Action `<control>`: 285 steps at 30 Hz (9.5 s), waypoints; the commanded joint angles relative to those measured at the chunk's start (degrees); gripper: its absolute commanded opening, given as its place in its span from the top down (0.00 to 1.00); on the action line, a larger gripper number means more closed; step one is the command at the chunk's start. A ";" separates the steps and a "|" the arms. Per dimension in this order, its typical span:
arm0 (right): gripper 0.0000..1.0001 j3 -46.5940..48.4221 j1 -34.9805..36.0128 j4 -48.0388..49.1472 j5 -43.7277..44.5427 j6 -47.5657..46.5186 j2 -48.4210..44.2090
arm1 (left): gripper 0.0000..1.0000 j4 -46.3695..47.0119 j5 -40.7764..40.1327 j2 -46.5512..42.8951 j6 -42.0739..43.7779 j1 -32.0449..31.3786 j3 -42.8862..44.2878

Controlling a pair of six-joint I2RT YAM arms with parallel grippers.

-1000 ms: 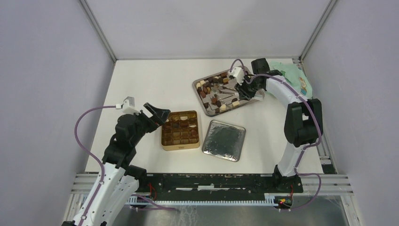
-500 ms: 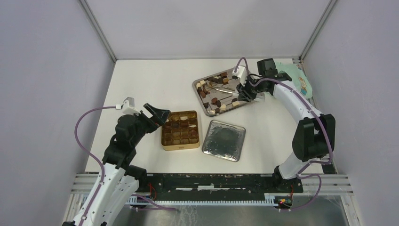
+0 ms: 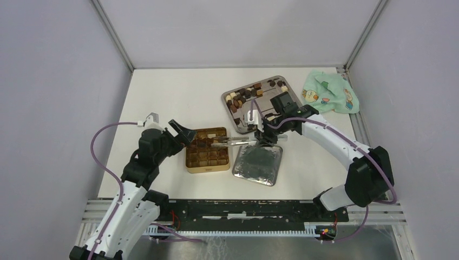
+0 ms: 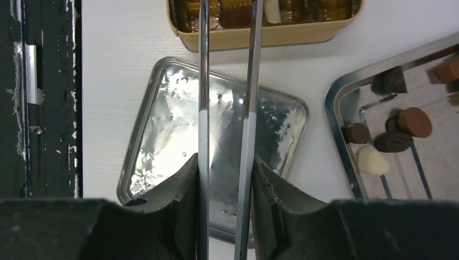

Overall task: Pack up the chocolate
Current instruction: Place the fake chocolate in the packing box, then pick up the fake chocolate from the plate, then place the fake chocolate in the packing box, then adjust the packing box at the center of the board.

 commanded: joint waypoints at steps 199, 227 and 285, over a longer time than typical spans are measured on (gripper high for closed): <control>1.00 0.56 -14.62 10.70 -7.84 12.06 -0.31 | 0.98 -0.82 -5.75 51.11 24.52 3.42 20.65; 1.00 9.29 -1.16 0.04 -7.25 3.54 -5.10 | 0.98 15.06 -7.65 26.72 27.42 3.37 8.85; 0.65 13.30 8.86 -0.07 1.49 7.89 9.53 | 0.17 -1.43 2.20 3.32 7.00 3.36 9.58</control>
